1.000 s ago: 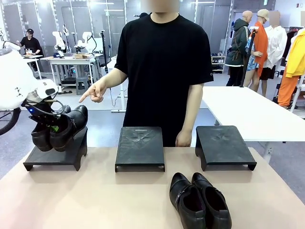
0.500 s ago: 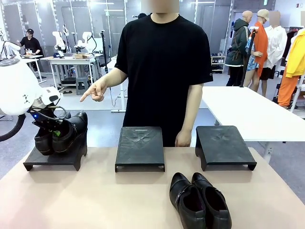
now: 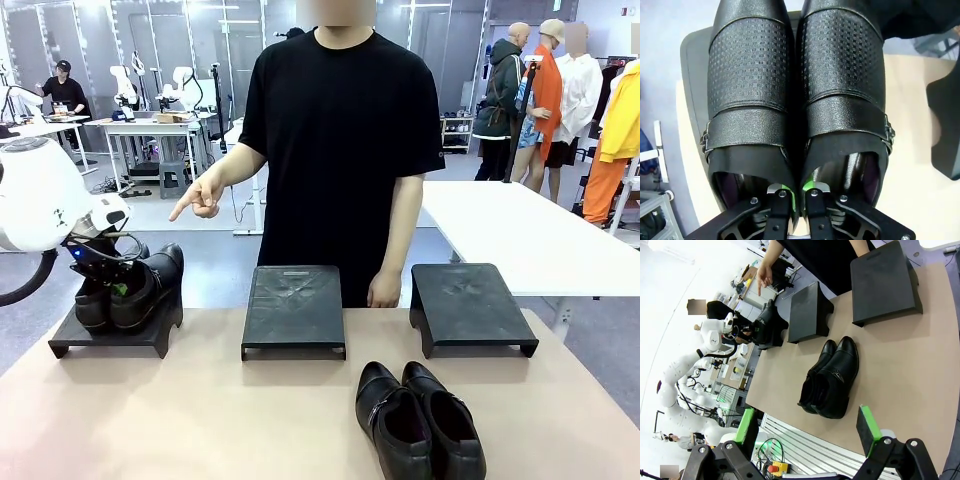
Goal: Place the shoes on the stand as instructed by the person.
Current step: Pick up one pair of Shoes and place it on the Shoes Stand indicated by the person.
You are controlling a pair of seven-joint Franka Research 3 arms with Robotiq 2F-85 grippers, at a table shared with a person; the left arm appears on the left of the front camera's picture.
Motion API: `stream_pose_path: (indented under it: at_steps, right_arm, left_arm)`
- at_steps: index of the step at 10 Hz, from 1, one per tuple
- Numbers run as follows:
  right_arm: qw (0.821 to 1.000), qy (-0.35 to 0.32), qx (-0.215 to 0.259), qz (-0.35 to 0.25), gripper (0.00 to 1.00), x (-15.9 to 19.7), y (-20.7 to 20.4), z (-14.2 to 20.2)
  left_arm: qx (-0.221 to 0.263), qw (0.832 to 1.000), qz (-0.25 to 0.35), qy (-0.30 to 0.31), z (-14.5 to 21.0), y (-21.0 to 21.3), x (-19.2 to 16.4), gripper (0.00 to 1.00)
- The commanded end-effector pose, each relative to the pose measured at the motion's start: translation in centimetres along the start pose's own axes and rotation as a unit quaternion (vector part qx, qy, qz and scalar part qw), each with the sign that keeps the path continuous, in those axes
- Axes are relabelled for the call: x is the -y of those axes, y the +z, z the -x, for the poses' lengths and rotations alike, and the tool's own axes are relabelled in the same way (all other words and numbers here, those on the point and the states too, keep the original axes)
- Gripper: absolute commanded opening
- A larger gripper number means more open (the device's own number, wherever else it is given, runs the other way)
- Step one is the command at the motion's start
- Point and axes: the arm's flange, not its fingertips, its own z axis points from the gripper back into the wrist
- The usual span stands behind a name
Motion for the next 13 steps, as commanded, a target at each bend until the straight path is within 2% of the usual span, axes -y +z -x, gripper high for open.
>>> stream_pose_path:
  at_steps: [1,2,3,4,5,7,8,9,11,12,13]
  right_arm:
    - [1.000,0.011,0.004,-0.004,1.00,0.0,0.1,-0.1]
    - [1.000,0.011,0.004,-0.004,1.00,0.0,0.1,-0.1]
    - [1.000,0.011,0.004,-0.004,1.00,0.0,0.1,-0.1]
    - [1.000,0.011,0.004,-0.004,1.00,0.0,0.1,-0.1]
    - [1.000,0.011,0.004,-0.004,1.00,0.0,0.1,-0.1]
    - [1.000,0.011,0.004,-0.004,1.00,0.0,0.1,-0.1]
    - [1.000,0.011,0.004,-0.004,1.00,0.0,0.1,-0.1]
    - [1.000,0.011,0.004,-0.004,1.00,0.0,0.1,-0.1]
    - [1.000,0.011,0.004,-0.004,1.00,0.0,0.1,-0.1]
    - [1.000,0.011,0.004,-0.004,1.00,0.0,0.1,-0.1]
    - [1.000,0.011,0.004,-0.004,1.00,0.0,0.1,-0.1]
  left_arm:
    - [0.019,1.000,-0.011,0.008,-1.0,0.4,-0.2,0.53]
    - [0.019,1.000,-0.013,0.010,-0.9,0.6,-0.4,0.53]
    - [0.020,1.000,-0.015,0.011,-0.8,0.8,-0.5,0.98]
    - [0.021,1.000,-0.016,0.012,-0.7,1.0,-0.5,0.56]
    - [0.023,1.000,-0.016,0.011,-0.8,1.3,-0.4,1.00]
    - [0.022,1.000,-0.019,0.010,-0.7,1.6,-0.2,1.00]
    - [0.023,1.000,-0.019,0.010,-0.7,1.6,-0.2,0.93]
    - [0.023,0.999,-0.018,0.015,-0.7,1.8,-0.3,1.00]
    - [0.019,0.999,-0.001,0.041,-0.3,2.8,-0.2,1.00]
    - [0.018,1.000,-0.005,0.009,-0.8,1.6,-0.4,1.00]
    - [0.018,1.000,-0.005,0.009,-0.8,1.6,-0.4,1.00]
